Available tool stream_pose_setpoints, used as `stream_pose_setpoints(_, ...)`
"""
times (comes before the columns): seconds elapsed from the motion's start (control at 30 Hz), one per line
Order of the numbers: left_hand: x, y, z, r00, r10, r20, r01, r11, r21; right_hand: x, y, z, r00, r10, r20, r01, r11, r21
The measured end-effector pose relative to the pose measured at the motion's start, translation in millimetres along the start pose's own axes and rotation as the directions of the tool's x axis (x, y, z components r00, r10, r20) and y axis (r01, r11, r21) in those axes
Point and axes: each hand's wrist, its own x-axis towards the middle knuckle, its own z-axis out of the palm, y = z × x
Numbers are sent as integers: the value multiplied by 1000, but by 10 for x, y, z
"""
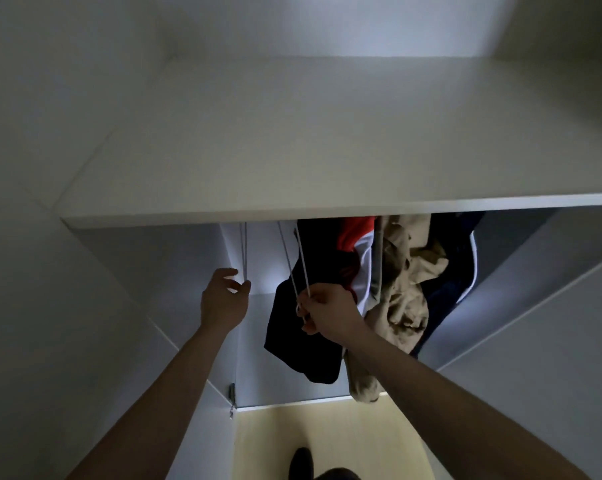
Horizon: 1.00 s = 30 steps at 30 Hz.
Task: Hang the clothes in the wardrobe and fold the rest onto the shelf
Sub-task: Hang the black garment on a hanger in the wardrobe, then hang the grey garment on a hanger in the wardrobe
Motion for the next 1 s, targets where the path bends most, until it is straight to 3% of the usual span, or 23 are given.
stream_pose_setpoints(0.13, -220, 66, 10, 999, 47, 14, -47, 999, -18, -632, 86, -411, 998, 65, 22, -64, 997, -46)
stream_pose_setpoints(0.33, -697, 395, 123, 945, 305, 118, -314, 947, 65, -1771, 372, -888, 997, 68, -30, -72, 981, -178)
stream_pose_setpoints(0.43, -1067, 519, 236, 848, 472, 239, -507, 854, 112, -2419, 578, -1058, 994, 33, -105, -56, 972, -228)
stream_pose_setpoints(0.57, -1631, 602, 453, 654, 594, 469, -730, 659, 184, -3491, 866, -1172, 974, 73, -215, -131, 954, -269)
stream_pose_setpoints(0.63, -1979, 603, 573, 571, 623, 535, -792, 591, 156, -4083, 1006, -1149, 958, 104, -268, -172, 954, -245)
stream_pose_setpoints(0.7, -2416, 560, 673, 507, 624, 595, -804, 591, 65, -4698, 1167, -1070, 926, 142, -349, -217, 958, -187)
stream_pose_setpoints(0.77, -2883, 493, 779, 442, 613, 655, -799, 601, -23, -5313, 1361, -959, 876, 190, -442, -272, 953, -130)
stream_pose_setpoints(0.87, -3609, 435, 901, 366, 538, 759, -766, 637, -82, -6240, 1686, -737, 738, 285, -611, -384, 923, -34)
stream_pose_setpoints(1.0, -4512, 449, 1131, 201, 461, 864, -775, 615, -147, -7375, 2114, -360, 445, 384, -809, -465, 871, 157)
